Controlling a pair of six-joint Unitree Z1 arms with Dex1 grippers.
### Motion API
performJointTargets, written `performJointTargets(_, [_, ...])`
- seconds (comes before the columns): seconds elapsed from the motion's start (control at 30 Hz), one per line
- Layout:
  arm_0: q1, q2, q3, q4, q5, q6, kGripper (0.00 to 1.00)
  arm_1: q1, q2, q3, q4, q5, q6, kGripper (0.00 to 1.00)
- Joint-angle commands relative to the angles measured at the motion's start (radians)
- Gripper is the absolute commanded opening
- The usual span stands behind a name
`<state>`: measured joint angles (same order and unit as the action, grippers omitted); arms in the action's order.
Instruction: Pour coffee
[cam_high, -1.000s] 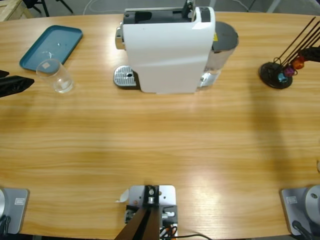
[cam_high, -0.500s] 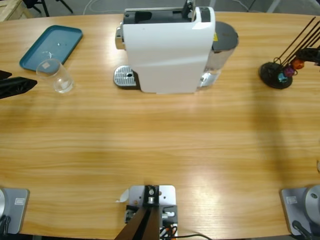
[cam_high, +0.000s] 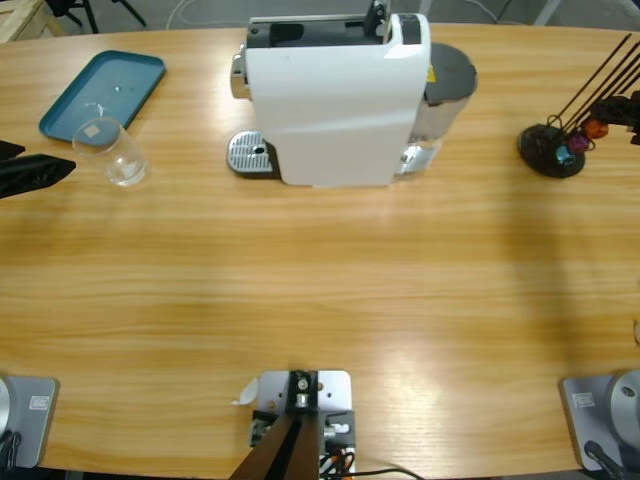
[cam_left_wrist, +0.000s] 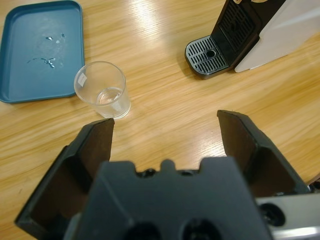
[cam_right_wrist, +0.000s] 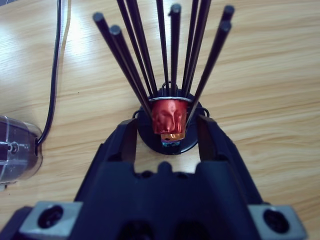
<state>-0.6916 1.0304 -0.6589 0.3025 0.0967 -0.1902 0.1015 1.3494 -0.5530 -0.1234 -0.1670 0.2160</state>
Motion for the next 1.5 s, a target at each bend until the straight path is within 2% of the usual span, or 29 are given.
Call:
performJointTargets(0.03, [0.007,0.029,0.038,-0.014,-0.012,0.014,0.895,-0.008,0.02,0.04,-0.01,-0.009,0.014,0.168])
performJointTargets(0.07, [0.007,0.03,0.038,-0.014,-0.012,0.015,0.895,-0.008,0.02,0.041,-0.01,-0.009,0.014,0.036])
performJointTargets(0.1, [0.007,0.03,0.038,-0.014,-0.012,0.015,0.895,-0.008,0.019,0.041,-0.01,-0.009,0.014,0.0])
performJointTargets(0.53, [0.007,0.033,0.038,-0.014,-0.012,0.015,0.895,-0.008,0.004,0.047,-0.01,-0.016,0.013,0.0])
performJointTargets(0.63, [0.007,0.034,0.038,-0.014,-0.013,0.015,0.895,-0.008,-0.041,0.046,0.0,-0.016,0.006,0.0])
performJointTargets(0.83, [0.007,0.034,0.038,-0.016,-0.014,0.015,0.908,-0.007,-0.166,-0.071,0.182,-0.024,-0.007,0.0])
performJointTargets(1.17, [0.007,0.034,0.039,-0.018,-0.015,0.015,0.913,0.04,-0.223,-0.354,0.416,-0.03,-0.029,0.0])
performJointTargets(1.27, [0.007,0.034,0.039,-0.019,-0.015,0.015,0.912,0.129,-0.224,-0.399,0.433,0.012,-0.136,0.0])
performJointTargets(1.37, [0.007,0.034,0.039,-0.022,-0.021,0.015,0.913,0.343,-0.209,-0.399,0.431,0.03,-0.459,0.0])
performJointTargets(1.43, [0.007,0.034,0.041,-0.022,-0.027,0.016,0.913,0.471,-0.206,-0.406,0.483,0.105,-0.631,0.0])
performJointTargets(1.5, [0.008,0.033,0.043,-0.024,-0.033,0.017,0.913,0.568,-0.189,-0.45,0.585,0.186,-0.724,0.0])
